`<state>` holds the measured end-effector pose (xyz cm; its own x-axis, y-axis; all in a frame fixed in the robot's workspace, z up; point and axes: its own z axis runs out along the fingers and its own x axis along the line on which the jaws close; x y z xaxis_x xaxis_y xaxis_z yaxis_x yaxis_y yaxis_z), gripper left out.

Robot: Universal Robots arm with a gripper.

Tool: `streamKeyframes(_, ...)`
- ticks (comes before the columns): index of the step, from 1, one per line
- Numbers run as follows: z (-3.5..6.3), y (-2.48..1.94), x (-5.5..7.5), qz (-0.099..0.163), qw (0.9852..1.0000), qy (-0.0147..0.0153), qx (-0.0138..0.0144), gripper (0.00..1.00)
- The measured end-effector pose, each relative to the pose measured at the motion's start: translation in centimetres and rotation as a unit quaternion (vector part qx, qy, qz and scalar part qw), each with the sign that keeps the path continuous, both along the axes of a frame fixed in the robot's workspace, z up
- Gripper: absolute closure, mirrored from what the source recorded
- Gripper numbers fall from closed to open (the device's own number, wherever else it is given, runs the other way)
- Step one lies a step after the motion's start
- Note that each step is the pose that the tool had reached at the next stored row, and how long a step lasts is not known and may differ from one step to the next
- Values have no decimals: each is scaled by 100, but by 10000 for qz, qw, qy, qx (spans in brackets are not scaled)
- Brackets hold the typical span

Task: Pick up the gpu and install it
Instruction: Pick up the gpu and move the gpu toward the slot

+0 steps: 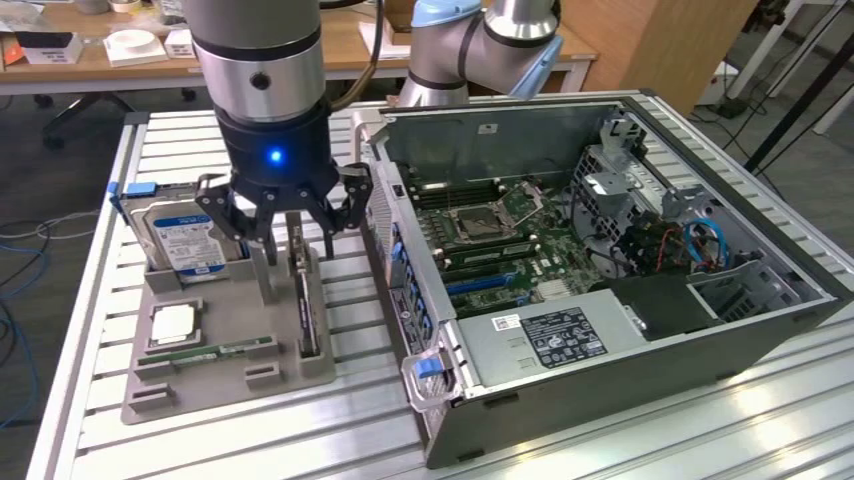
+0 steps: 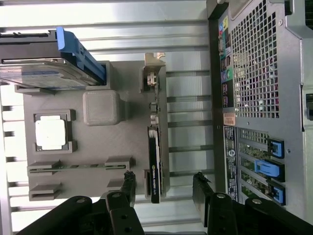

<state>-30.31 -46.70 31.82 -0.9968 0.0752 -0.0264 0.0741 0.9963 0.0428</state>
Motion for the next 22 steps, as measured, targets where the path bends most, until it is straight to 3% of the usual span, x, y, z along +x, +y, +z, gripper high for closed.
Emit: streamKeyframes(22,-103,0,0,0,10000,-14,1,41)
